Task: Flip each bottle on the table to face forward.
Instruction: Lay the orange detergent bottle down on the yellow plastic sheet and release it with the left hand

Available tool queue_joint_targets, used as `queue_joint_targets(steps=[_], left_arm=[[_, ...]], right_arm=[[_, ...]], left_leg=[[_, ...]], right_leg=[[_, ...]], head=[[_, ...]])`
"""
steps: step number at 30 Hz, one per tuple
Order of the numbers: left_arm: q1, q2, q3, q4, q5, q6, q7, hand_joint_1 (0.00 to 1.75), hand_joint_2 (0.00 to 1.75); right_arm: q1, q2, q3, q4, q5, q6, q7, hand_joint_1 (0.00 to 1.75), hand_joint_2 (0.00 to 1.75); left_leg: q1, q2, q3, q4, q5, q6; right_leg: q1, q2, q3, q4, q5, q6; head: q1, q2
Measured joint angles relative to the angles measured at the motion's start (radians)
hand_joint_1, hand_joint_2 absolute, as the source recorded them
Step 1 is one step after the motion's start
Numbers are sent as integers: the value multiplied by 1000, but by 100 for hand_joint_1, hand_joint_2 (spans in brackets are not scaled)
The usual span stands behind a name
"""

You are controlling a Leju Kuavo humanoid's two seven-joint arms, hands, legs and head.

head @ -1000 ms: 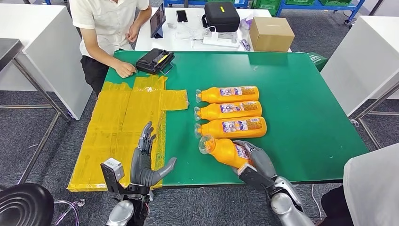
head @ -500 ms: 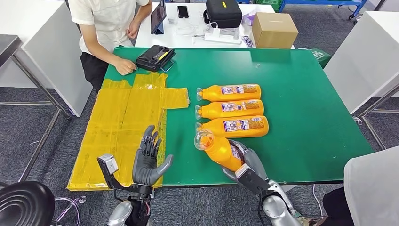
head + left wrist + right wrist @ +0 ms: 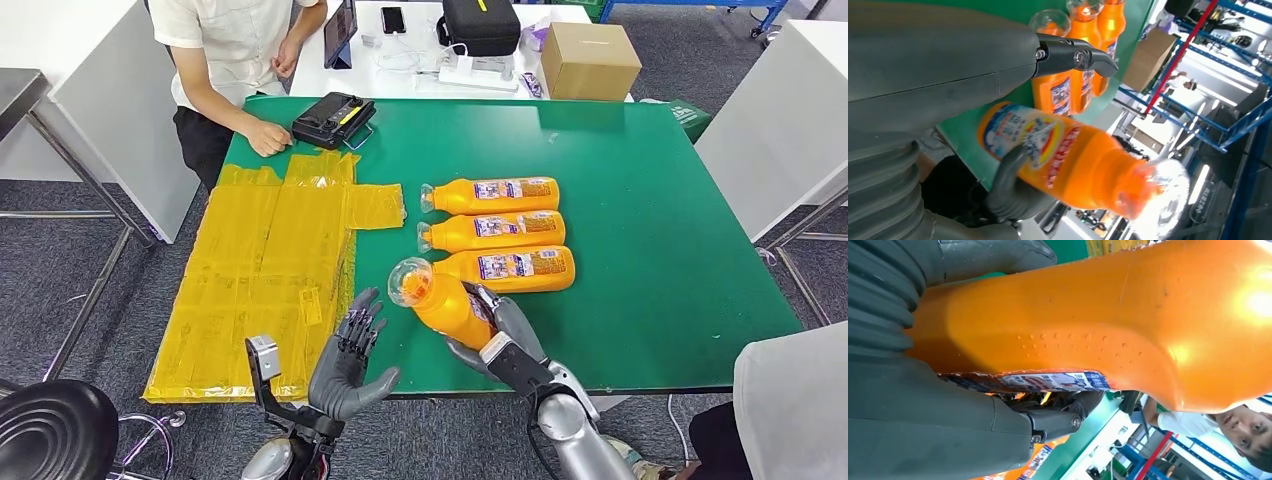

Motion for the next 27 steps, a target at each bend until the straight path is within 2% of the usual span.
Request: queue_joint_targets(steps=[6, 12, 23, 27], left_arm=[[-7, 17, -23, 2, -47, -40, -27, 0, 175], [-12, 20, -28, 2, -21, -41, 4, 0, 175], [-37, -11, -8, -5, 96, 211, 41, 0, 175], [-37, -21, 4, -15, 145, 255, 46, 0, 175]], right_arm=[[-39, 7, 22, 32, 4, -1, -3, 175, 175], [-89, 23, 67, 71, 51, -23, -2, 175, 175], [-101, 56, 196, 103, 66, -54, 18, 175, 175], [-102, 59, 229, 103, 58, -63, 30, 175, 175]], left_leg=[[0, 0, -2, 0, 0, 0], [0, -1, -3, 0, 1, -1], [0, -1, -4, 0, 1, -1], [0, -1, -5, 0, 1, -1]], right_leg=[[0, -1, -2, 1, 0, 0], [0, -1, -3, 1, 0, 0], [0, -1, -5, 2, 0, 0], [0, -1, -6, 2, 0, 0]], head=[[0, 0], [0, 0], [0, 0], [0, 0]])
